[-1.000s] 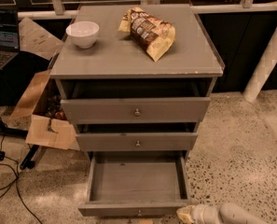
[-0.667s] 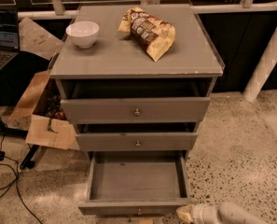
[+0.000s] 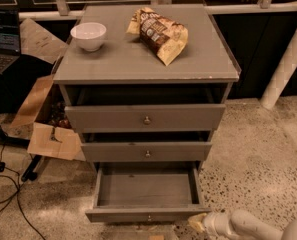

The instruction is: Close bottom drawer

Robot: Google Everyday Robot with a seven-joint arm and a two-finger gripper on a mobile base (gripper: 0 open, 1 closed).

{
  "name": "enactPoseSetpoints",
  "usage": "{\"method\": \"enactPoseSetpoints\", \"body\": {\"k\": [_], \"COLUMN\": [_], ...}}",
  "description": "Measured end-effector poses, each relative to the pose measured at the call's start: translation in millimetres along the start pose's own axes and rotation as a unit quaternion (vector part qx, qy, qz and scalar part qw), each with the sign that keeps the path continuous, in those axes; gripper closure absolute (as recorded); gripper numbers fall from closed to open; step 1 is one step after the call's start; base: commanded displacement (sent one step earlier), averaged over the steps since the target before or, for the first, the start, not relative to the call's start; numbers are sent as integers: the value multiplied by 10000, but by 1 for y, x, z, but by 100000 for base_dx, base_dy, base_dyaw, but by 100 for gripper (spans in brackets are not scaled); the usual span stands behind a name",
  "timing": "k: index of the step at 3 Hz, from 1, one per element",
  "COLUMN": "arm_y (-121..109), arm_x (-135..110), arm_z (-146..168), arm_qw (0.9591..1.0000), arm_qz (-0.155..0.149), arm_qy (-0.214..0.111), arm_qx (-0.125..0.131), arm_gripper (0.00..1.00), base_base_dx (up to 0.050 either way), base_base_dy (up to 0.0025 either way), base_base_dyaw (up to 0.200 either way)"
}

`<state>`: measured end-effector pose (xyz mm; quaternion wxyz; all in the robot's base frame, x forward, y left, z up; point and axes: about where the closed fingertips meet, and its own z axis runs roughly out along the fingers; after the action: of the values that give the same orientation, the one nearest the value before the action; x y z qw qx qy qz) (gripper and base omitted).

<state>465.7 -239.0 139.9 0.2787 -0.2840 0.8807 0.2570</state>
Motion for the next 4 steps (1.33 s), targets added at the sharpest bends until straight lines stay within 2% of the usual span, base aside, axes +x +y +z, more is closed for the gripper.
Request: {"method": "enactPoseSetpoints", "body": {"k": [2,3,4], "arm_y": [-38,-37,-48], "arm_x": [-28,-28,-46], "arm_z": [3,3,3], "arm_qw": [9995,9995,9992], "arm_qz": [-87,-87,-360], "arm_qy": [122,122,132], "arm_qx": [293,293,82], "arm_gripper": [100,100,100], "base_base_dx": [0,0,0], "base_base_dy": [0,0,0], "base_base_dyaw": [0,0,0]}}
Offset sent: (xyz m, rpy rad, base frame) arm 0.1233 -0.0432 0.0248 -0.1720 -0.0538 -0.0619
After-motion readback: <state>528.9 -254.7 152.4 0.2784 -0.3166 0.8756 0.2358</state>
